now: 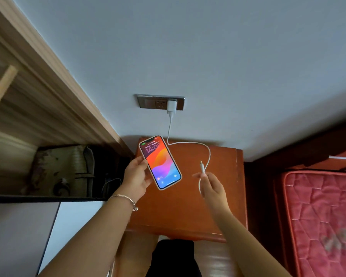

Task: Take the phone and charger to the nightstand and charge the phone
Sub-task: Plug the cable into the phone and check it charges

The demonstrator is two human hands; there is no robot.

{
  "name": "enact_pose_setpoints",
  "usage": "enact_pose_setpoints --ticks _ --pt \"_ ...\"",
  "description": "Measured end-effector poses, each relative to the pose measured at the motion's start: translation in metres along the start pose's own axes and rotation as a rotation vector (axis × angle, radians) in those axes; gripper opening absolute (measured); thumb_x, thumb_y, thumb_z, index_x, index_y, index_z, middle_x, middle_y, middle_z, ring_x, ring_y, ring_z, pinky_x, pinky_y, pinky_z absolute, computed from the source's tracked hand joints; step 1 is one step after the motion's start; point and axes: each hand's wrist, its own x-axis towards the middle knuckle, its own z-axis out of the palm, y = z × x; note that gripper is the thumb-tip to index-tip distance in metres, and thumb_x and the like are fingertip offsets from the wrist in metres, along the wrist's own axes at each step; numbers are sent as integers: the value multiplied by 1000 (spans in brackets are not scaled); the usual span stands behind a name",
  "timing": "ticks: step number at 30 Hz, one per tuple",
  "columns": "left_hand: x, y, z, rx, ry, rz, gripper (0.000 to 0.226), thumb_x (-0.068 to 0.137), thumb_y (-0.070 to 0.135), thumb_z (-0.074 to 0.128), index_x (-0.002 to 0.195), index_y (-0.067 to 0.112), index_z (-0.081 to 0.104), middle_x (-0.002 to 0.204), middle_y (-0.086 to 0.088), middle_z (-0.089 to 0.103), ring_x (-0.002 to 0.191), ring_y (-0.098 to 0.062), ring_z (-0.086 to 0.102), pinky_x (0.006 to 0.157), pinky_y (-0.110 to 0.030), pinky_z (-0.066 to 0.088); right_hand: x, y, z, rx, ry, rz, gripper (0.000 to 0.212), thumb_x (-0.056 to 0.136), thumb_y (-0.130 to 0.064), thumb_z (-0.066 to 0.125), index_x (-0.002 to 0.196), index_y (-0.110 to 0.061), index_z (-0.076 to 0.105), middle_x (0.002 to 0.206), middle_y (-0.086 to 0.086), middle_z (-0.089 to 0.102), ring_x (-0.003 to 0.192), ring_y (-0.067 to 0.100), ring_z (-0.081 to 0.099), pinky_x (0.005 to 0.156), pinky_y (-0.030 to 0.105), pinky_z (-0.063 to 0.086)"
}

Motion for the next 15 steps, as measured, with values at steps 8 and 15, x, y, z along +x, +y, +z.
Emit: enact_pose_setpoints --ticks 8,15 --pt "-19 22 20 -29 -57 4 24 98 16 43 119 11 54 99 -10 62 80 -16 62 59 -24 51 -20 -16 -4 16 -59 -7 35 99 -36 32 94 -17 62 67 -1 46 61 11 42 59 25 40" --pt "-25 34 31 -35 -89 -1 19 98 20 44 113 12 53 95 -7 62 82 -15 62 57 -25 50 -27 -25 -1 207 -179 130 40 99 -27 36 70 -12 58 50 -5 45 46 7 43 46 17 41"
